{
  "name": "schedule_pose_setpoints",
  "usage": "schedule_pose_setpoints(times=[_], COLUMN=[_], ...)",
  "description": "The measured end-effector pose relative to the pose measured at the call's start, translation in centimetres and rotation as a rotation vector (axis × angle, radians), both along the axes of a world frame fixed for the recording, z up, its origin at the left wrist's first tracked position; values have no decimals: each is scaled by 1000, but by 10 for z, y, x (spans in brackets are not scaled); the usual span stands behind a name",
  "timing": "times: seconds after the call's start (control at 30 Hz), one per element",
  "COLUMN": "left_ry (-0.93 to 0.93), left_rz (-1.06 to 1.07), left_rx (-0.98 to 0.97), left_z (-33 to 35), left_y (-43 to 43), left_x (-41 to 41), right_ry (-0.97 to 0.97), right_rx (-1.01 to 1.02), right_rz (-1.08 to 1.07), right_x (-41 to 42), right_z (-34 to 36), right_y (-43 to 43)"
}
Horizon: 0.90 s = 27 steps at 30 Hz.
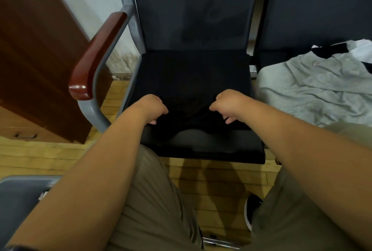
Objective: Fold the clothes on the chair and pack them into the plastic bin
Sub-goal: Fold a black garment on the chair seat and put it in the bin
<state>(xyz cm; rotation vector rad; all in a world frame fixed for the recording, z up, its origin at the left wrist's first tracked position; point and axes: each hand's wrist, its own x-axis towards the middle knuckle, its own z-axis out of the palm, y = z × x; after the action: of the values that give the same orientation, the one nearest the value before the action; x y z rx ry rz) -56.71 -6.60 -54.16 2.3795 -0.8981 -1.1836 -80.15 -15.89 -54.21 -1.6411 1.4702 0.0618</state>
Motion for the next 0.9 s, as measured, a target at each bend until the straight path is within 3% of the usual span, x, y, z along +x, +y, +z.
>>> schedule_pose_setpoints(times=[0.2,0.53,0.77,0.9], left_ry=[167,354,539,632], left_rz=[234,417,494,564], left_rx=[-268,-438,-302,-286], left_z=[26,55,21,14], left_y=[-13,-79,-113,-130], left_x=[3,21,23,37], right_ry=[-240,-529,-577,-561], right_rx=[50,96,333,371], right_rz=[-217,-492,-523,-529], right_x=[-1,21,33,35], right_z=[35,70,29,17], right_y=[-13,-77,-103,-120])
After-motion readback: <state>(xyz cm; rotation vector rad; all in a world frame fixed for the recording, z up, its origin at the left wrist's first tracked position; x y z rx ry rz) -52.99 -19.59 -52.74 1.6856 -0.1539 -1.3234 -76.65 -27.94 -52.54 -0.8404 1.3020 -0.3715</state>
